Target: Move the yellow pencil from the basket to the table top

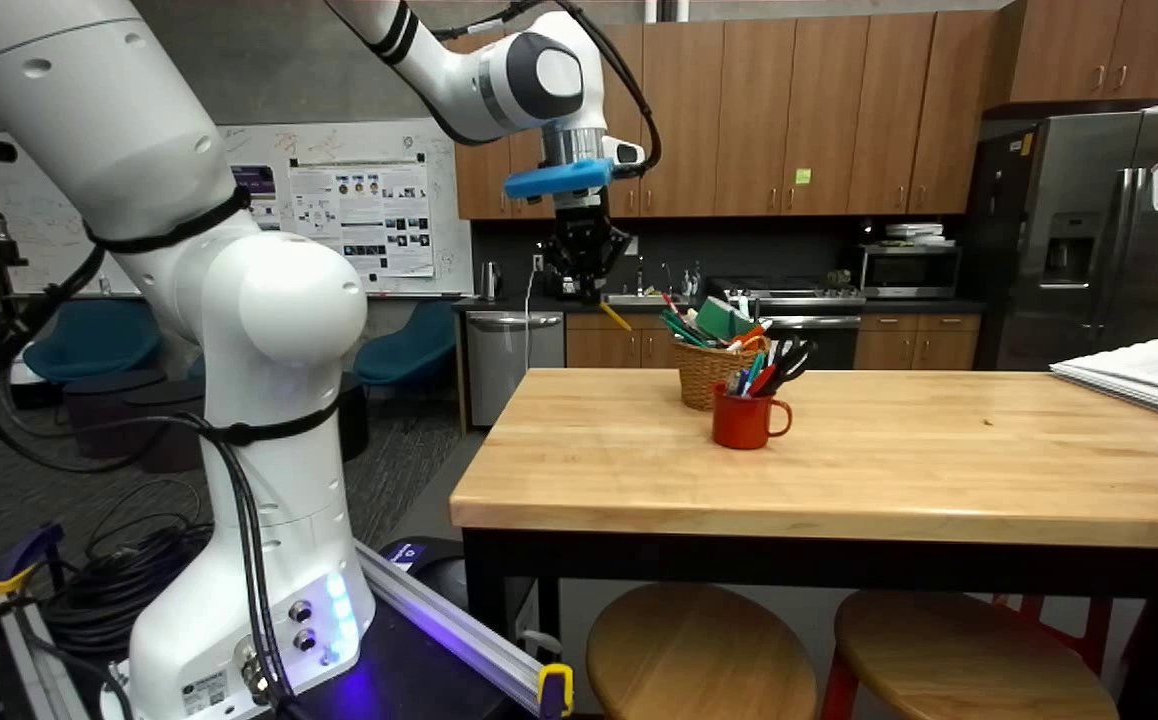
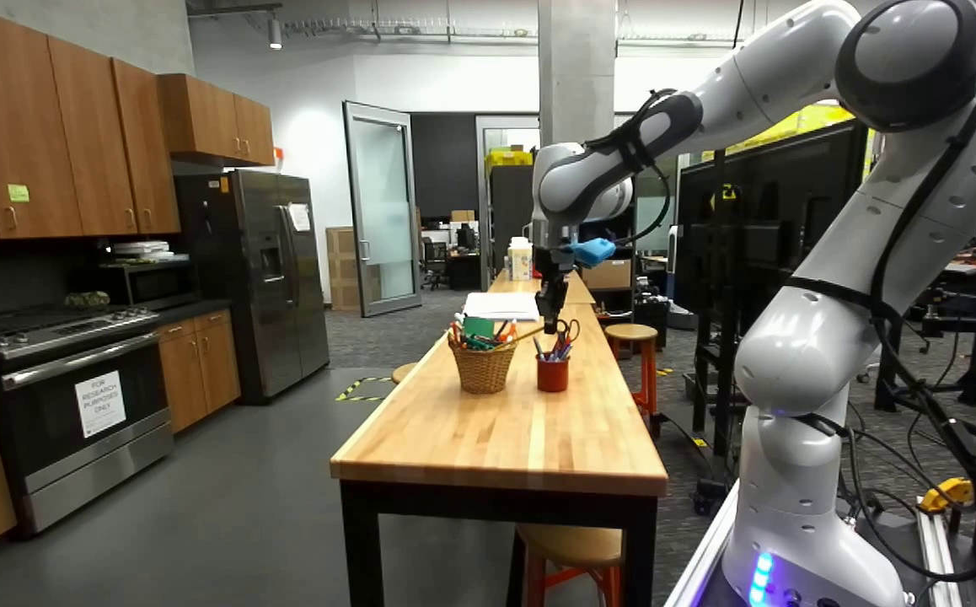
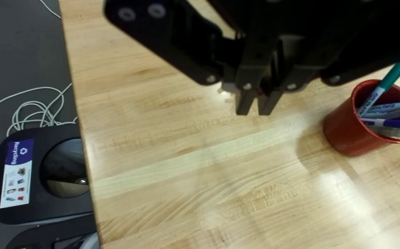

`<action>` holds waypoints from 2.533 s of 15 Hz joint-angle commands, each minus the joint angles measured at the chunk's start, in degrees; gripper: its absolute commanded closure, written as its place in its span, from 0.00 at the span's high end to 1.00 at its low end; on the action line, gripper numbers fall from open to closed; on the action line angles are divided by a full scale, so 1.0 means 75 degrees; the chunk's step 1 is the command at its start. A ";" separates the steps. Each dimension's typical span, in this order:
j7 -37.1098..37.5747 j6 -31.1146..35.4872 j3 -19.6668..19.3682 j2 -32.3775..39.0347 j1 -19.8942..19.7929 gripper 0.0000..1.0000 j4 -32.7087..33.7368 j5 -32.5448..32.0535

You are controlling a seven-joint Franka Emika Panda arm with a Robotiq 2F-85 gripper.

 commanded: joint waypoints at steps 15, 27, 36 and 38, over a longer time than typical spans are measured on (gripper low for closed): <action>-0.2651 0.2828 -0.0419 0.1585 0.1344 0.02 -0.0752 0.1736; -0.4522 0.3119 -0.0304 0.2942 0.1213 0.02 0.0094 0.3438; -0.5944 0.2991 -0.0052 0.3825 0.0579 0.02 0.0708 0.4518; -0.6017 0.3009 0.0034 0.4002 0.0417 0.02 0.0813 0.4537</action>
